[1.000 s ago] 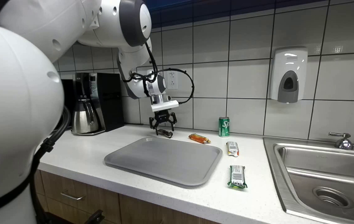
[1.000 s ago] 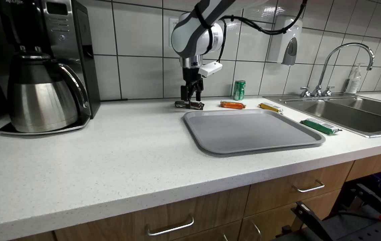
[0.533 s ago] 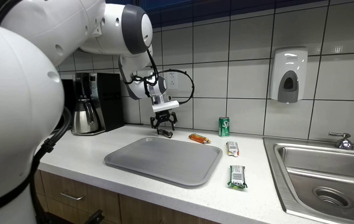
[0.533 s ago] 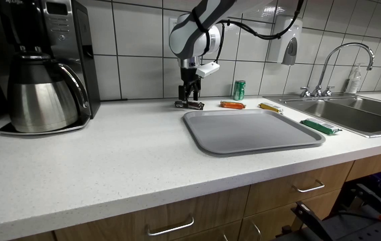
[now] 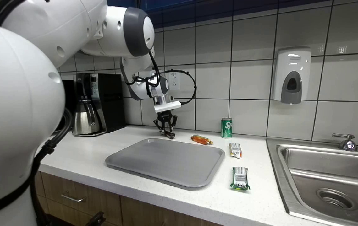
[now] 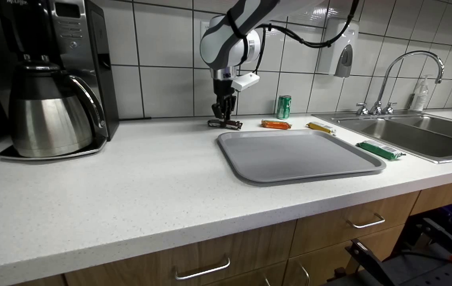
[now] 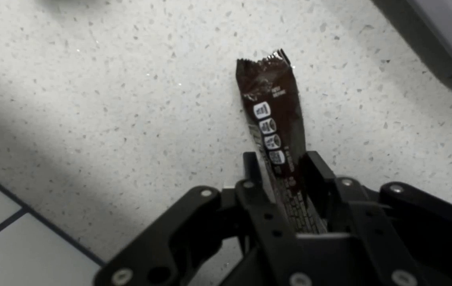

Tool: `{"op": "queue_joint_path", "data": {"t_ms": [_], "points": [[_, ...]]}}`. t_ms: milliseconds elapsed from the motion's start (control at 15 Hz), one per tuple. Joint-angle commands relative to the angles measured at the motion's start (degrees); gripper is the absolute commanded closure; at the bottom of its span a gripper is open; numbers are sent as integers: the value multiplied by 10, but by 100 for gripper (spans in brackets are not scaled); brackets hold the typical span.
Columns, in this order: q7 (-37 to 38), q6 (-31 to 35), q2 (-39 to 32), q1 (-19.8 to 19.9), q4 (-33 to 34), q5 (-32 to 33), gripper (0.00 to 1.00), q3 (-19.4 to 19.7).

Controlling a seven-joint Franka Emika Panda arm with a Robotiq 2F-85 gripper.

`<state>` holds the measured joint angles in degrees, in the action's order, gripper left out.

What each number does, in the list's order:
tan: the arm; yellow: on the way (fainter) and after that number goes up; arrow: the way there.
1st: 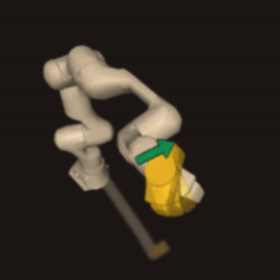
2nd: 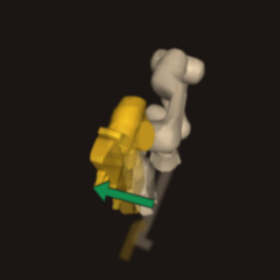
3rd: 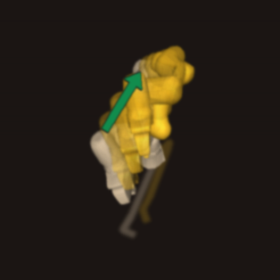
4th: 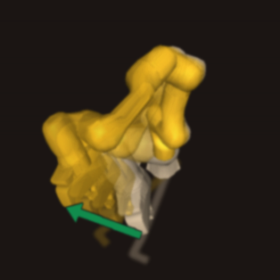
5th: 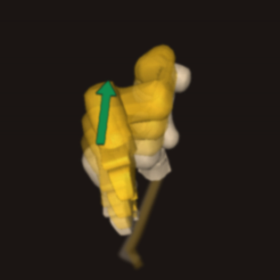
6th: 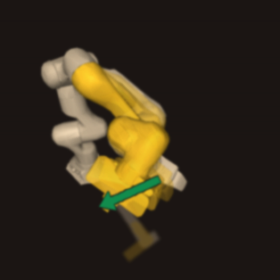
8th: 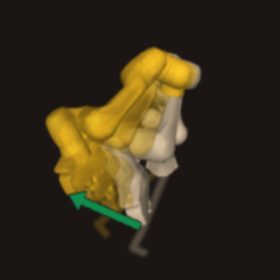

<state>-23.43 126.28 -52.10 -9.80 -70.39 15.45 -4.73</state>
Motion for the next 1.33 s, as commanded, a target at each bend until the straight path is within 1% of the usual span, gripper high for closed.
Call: {"op": "queue_joint_path", "data": {"t_ms": [0,67,200,733,1000,1267], "points": [[-13,-14,-11,-2,26,7,95,0],[-14,-13,-7,-2,23,7,99,0],[-12,-12,0,-1,18,7,96,0],[0,-3,42,1,-18,7,96,3],[15,6,70,1,-50,7,96,7],[33,14,102,0,-99,9,96,11]]}}
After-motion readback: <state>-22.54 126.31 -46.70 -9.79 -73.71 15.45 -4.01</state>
